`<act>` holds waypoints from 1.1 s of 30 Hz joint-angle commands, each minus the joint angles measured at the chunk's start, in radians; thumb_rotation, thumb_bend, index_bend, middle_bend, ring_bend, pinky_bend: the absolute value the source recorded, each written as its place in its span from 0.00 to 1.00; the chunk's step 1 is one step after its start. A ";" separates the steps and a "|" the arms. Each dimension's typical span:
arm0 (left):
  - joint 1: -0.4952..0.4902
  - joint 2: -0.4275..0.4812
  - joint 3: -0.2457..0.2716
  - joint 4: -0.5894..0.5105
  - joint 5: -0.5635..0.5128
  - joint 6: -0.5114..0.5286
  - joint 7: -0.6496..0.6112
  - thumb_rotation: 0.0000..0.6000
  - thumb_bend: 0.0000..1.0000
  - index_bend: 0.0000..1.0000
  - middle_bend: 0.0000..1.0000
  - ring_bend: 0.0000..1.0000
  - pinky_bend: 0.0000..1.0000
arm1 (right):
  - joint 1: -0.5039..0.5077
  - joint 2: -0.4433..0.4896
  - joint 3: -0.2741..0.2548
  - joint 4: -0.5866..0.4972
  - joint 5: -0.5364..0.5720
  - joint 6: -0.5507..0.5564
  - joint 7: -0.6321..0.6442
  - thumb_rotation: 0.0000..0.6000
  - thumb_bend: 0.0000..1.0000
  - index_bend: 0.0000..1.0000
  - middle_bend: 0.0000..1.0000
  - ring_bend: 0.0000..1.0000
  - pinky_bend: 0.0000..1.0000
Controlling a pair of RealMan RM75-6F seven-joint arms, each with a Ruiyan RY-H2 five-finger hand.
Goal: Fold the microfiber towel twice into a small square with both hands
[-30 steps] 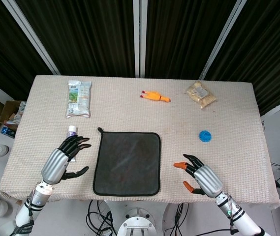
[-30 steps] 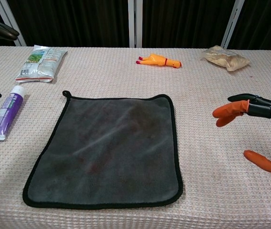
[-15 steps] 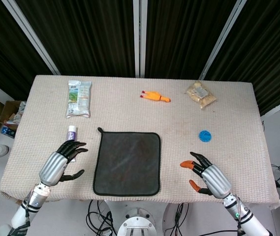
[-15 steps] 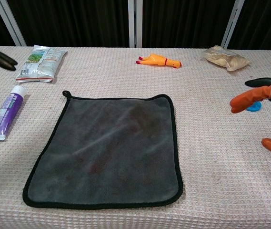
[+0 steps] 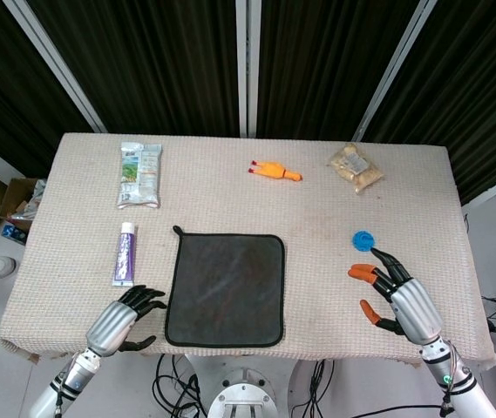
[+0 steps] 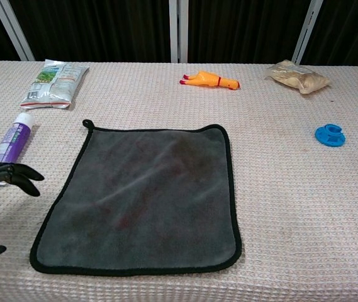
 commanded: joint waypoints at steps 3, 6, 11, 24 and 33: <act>-0.001 -0.046 0.013 0.031 0.023 -0.019 0.036 1.00 0.21 0.30 0.18 0.17 0.14 | 0.000 0.002 0.002 -0.001 -0.001 0.000 0.003 1.00 0.37 0.27 0.25 0.03 0.13; -0.004 -0.062 0.018 0.043 0.028 -0.037 0.064 1.00 0.21 0.30 0.18 0.17 0.14 | -0.001 0.003 0.003 0.000 0.000 0.002 0.009 1.00 0.37 0.27 0.25 0.03 0.13; 0.000 -0.092 0.014 0.070 0.020 -0.045 0.084 1.00 0.21 0.30 0.18 0.17 0.14 | -0.002 0.004 0.005 0.000 0.002 0.001 0.010 1.00 0.37 0.27 0.25 0.03 0.13; -0.005 -0.173 -0.015 0.144 0.013 -0.002 -0.015 1.00 0.19 0.40 0.22 0.17 0.14 | -0.001 -0.002 -0.003 0.000 -0.006 -0.016 0.003 1.00 0.37 0.28 0.25 0.03 0.13; -0.012 -0.191 -0.008 0.170 0.005 0.013 -0.153 1.00 0.34 0.58 0.25 0.20 0.14 | 0.025 -0.031 -0.038 0.010 -0.036 -0.103 -0.049 1.00 0.37 0.31 0.25 0.03 0.14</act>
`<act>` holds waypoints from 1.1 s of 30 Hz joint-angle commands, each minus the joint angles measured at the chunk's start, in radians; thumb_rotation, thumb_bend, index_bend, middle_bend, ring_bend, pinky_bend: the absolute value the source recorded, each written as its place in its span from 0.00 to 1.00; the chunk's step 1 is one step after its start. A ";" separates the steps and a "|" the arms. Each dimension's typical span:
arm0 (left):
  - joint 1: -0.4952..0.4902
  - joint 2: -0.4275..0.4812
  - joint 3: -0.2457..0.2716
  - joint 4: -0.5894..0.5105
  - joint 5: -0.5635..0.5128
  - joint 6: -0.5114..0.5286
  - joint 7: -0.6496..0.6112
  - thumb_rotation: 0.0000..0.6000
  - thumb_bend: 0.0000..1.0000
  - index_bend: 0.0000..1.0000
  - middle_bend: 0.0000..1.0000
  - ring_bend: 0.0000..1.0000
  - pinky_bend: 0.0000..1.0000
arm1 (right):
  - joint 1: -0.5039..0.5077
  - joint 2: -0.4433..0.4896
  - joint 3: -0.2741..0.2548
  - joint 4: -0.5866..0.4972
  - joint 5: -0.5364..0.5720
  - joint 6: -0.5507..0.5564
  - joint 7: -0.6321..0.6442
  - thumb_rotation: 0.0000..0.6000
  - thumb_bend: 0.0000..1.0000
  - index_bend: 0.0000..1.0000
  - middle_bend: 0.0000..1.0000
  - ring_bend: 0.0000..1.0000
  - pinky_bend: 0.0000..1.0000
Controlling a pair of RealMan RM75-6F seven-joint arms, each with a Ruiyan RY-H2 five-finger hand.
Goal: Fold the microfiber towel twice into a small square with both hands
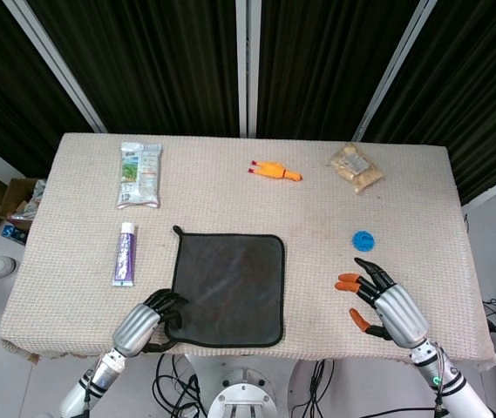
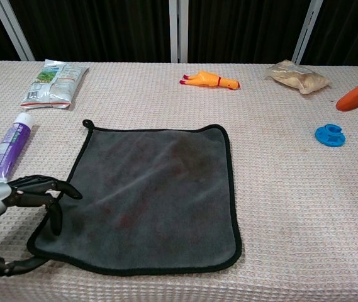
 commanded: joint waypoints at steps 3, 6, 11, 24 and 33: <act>-0.005 -0.018 -0.001 0.014 -0.012 0.004 -0.058 1.00 0.40 0.63 0.27 0.20 0.14 | 0.022 -0.031 -0.017 0.020 -0.019 -0.055 -0.046 1.00 0.37 0.33 0.25 0.03 0.14; -0.010 -0.020 -0.006 0.012 -0.018 0.001 -0.075 1.00 0.43 0.66 0.28 0.20 0.14 | 0.044 -0.062 -0.026 0.029 -0.036 -0.111 -0.098 1.00 0.37 0.35 0.25 0.03 0.14; -0.020 -0.010 -0.011 -0.019 -0.039 -0.020 -0.104 1.00 0.44 0.68 0.28 0.20 0.14 | 0.096 -0.140 -0.027 0.052 -0.063 -0.216 -0.192 1.00 0.30 0.38 0.25 0.03 0.14; -0.025 0.023 -0.013 -0.074 -0.068 -0.039 -0.122 1.00 0.45 0.69 0.28 0.20 0.14 | 0.189 -0.367 -0.017 0.211 -0.096 -0.326 -0.305 1.00 0.19 0.47 0.22 0.02 0.08; -0.023 0.023 -0.011 -0.077 -0.074 -0.043 -0.127 1.00 0.45 0.69 0.28 0.20 0.14 | 0.192 -0.430 -0.044 0.315 -0.104 -0.279 -0.293 1.00 0.19 0.49 0.22 0.02 0.04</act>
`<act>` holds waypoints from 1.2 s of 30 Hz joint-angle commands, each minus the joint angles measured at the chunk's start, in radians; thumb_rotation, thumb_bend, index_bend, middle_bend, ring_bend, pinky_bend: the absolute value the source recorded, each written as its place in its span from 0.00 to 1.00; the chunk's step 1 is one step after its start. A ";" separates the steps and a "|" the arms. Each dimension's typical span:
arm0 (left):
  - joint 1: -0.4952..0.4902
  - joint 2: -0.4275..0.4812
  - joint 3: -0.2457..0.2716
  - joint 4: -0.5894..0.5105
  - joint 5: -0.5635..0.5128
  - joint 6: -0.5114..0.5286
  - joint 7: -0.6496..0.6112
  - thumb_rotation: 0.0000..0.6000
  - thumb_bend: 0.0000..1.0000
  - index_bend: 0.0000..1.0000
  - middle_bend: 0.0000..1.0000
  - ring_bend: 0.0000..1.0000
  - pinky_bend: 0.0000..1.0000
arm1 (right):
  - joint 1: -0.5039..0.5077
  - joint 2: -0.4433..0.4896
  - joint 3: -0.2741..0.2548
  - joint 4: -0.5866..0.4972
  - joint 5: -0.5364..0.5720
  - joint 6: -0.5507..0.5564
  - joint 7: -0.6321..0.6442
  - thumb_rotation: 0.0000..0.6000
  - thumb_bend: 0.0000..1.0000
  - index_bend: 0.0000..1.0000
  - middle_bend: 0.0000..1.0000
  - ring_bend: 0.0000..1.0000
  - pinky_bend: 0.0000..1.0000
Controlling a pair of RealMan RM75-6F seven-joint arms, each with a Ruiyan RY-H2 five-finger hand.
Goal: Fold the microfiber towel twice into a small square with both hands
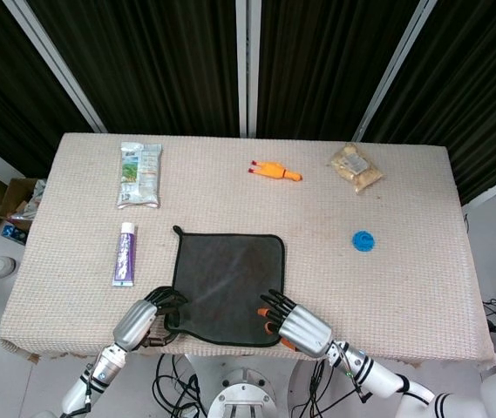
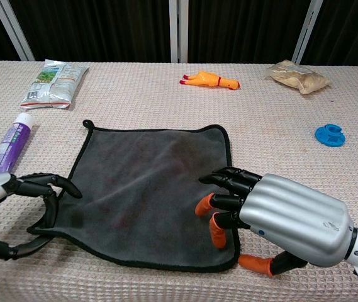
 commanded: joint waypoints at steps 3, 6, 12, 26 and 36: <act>0.001 0.000 0.001 0.001 0.000 0.001 -0.003 1.00 0.45 0.69 0.28 0.20 0.14 | -0.002 -0.019 -0.020 0.031 0.003 0.034 0.030 1.00 0.19 0.49 0.23 0.02 0.03; 0.001 0.001 0.000 0.001 0.002 0.004 -0.003 1.00 0.45 0.69 0.28 0.20 0.14 | -0.004 -0.022 -0.026 0.043 0.009 0.044 0.035 1.00 0.19 0.49 0.23 0.02 0.02; 0.001 0.005 -0.002 -0.002 -0.003 0.003 -0.006 1.00 0.45 0.69 0.28 0.20 0.14 | 0.012 -0.047 -0.039 0.065 0.006 0.040 0.043 1.00 0.22 0.49 0.23 0.02 0.01; 0.001 0.010 -0.003 -0.006 -0.004 0.005 -0.011 1.00 0.46 0.69 0.28 0.20 0.14 | 0.028 -0.110 -0.033 0.139 0.014 0.078 0.064 1.00 0.42 0.62 0.27 0.02 0.00; -0.014 0.040 -0.017 -0.036 0.002 0.015 -0.023 1.00 0.46 0.69 0.28 0.20 0.14 | 0.027 -0.093 -0.021 0.120 0.031 0.141 0.095 1.00 0.49 0.73 0.30 0.03 0.00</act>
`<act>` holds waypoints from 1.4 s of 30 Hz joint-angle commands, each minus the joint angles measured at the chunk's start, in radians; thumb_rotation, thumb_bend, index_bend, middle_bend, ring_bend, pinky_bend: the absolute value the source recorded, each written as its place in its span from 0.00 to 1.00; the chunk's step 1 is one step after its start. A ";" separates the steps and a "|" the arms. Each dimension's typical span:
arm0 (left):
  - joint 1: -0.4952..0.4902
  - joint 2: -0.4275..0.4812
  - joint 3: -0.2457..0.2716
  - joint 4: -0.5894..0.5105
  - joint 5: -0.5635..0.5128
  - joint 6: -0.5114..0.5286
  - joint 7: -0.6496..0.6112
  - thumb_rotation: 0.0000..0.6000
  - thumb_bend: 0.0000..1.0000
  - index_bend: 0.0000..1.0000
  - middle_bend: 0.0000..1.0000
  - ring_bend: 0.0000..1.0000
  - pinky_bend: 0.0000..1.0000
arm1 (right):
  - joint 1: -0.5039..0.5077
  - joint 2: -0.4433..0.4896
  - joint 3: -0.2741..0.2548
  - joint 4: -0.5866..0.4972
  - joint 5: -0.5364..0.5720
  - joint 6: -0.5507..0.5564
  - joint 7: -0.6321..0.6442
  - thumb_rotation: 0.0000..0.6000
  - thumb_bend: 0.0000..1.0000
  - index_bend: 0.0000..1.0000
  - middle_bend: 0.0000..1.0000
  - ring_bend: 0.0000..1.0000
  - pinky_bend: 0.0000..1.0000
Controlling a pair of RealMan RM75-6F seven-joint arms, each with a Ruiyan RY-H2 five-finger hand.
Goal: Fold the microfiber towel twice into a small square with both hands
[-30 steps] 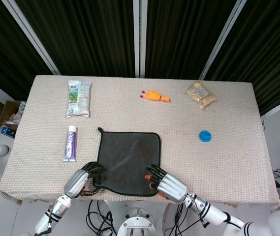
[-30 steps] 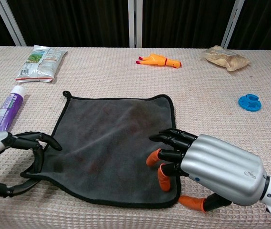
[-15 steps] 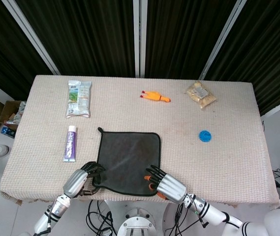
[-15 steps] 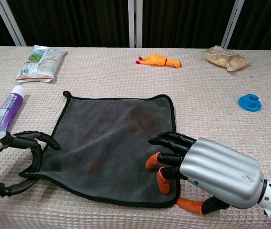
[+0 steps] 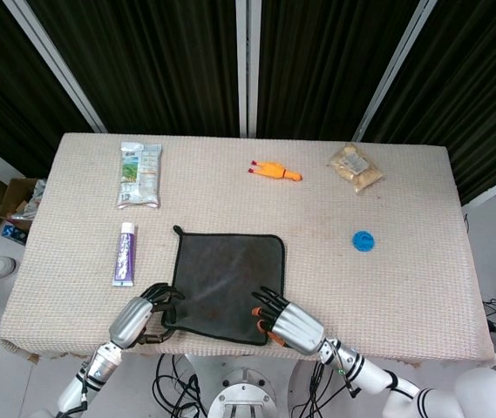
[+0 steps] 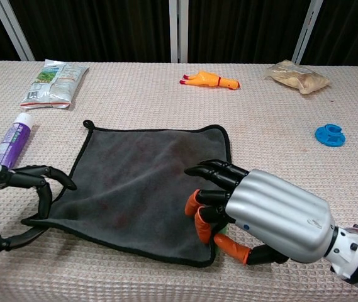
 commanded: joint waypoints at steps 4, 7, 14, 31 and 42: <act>-0.035 0.045 -0.033 -0.056 0.001 -0.004 -0.004 1.00 0.46 0.69 0.28 0.20 0.14 | 0.003 0.047 0.031 -0.082 0.032 0.029 0.014 1.00 0.49 0.74 0.30 0.03 0.00; -0.073 0.098 -0.063 -0.123 -0.016 -0.038 -0.011 1.00 0.46 0.69 0.27 0.20 0.14 | 0.012 0.070 0.065 -0.132 0.065 0.022 0.009 1.00 0.49 0.74 0.30 0.03 0.00; -0.188 0.223 -0.160 -0.273 -0.146 -0.221 -0.108 1.00 0.46 0.69 0.27 0.19 0.14 | 0.024 0.065 0.179 -0.217 0.201 -0.028 -0.024 1.00 0.49 0.74 0.30 0.02 0.00; -0.357 0.315 -0.235 -0.242 -0.349 -0.577 -0.255 1.00 0.46 0.68 0.25 0.18 0.13 | 0.076 -0.036 0.337 -0.179 0.435 -0.149 -0.227 1.00 0.49 0.75 0.29 0.02 0.00; -0.390 0.274 -0.273 -0.178 -0.462 -0.647 -0.139 1.00 0.47 0.68 0.25 0.18 0.14 | 0.099 -0.099 0.373 -0.116 0.517 -0.170 -0.358 1.00 0.49 0.75 0.29 0.02 0.00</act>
